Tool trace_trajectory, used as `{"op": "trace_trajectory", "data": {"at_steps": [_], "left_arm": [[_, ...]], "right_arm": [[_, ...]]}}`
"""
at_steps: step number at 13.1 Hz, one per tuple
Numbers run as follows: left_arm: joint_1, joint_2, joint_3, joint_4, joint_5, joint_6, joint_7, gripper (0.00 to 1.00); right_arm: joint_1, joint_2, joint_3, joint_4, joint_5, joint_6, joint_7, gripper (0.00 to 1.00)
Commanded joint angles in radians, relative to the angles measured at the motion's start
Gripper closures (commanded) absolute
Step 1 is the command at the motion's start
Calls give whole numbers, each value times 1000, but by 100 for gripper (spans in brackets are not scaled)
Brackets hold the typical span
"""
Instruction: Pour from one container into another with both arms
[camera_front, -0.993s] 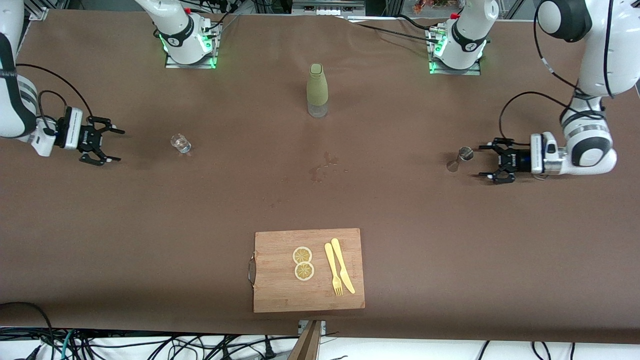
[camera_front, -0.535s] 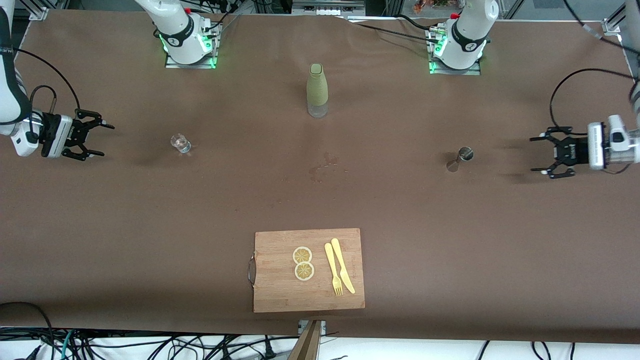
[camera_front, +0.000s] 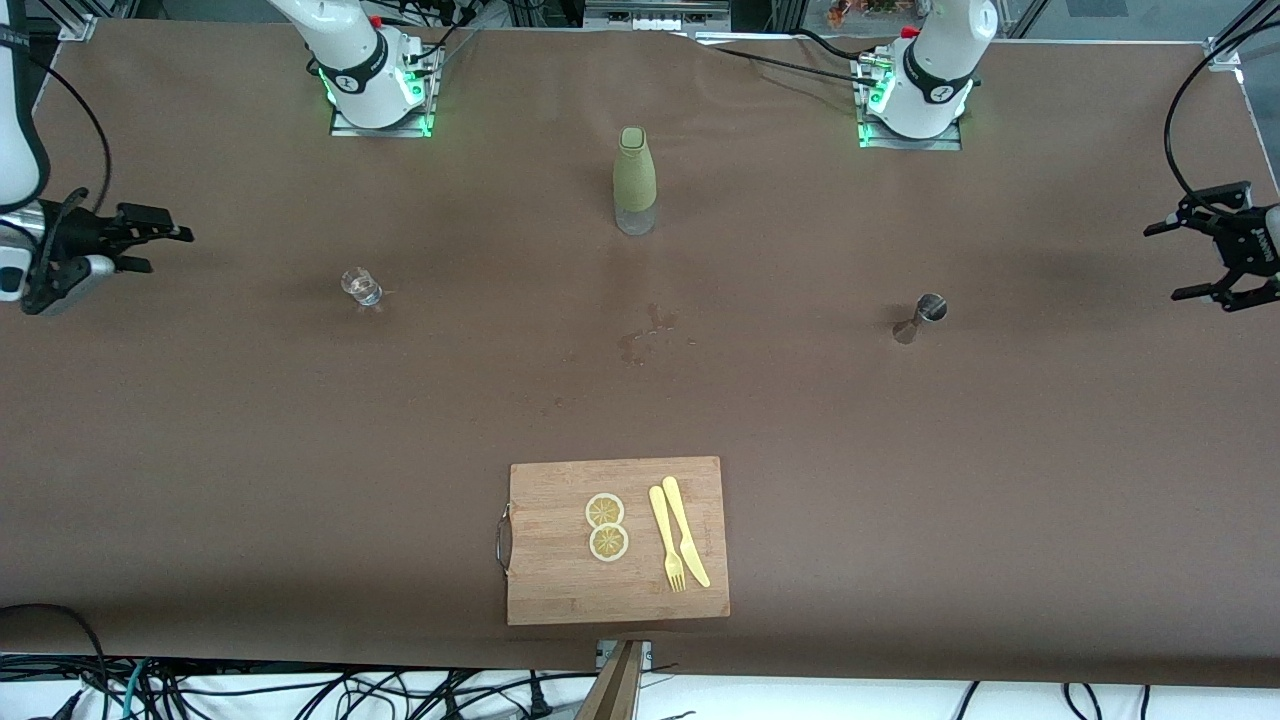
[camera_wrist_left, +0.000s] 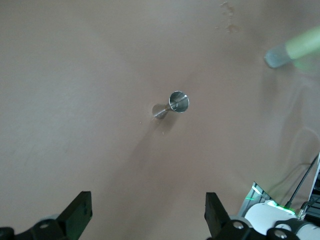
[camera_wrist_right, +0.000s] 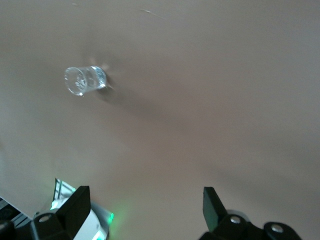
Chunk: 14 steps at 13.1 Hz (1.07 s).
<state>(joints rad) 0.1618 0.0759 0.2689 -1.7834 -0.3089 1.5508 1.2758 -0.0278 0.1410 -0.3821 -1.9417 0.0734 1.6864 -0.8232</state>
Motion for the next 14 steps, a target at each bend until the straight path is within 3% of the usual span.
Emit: {"op": "trace_trajectory", "data": {"at_steps": [1, 2, 6, 9, 14], "left_arm": [[-36, -91, -48, -2, 127, 11, -300, 0], [-37, -122, -81, 2, 175, -1, -419, 0], [-94, -134, -124, 96, 301, -87, -708, 0], [-97, -159, -181, 111, 324, -132, -915, 0], [-120, -160, -189, 105, 318, -62, -1052, 0]], "right_arm": [[15, -7, 60, 168, -130, -149, 149, 0], [15, -11, 96, 229, -168, -192, 209, 0], [15, -41, 211, 401, -159, -261, 338, 0], [5, -110, 284, 368, -150, -277, 545, 0], [-23, -175, 293, 245, -34, -167, 718, 0]]}}
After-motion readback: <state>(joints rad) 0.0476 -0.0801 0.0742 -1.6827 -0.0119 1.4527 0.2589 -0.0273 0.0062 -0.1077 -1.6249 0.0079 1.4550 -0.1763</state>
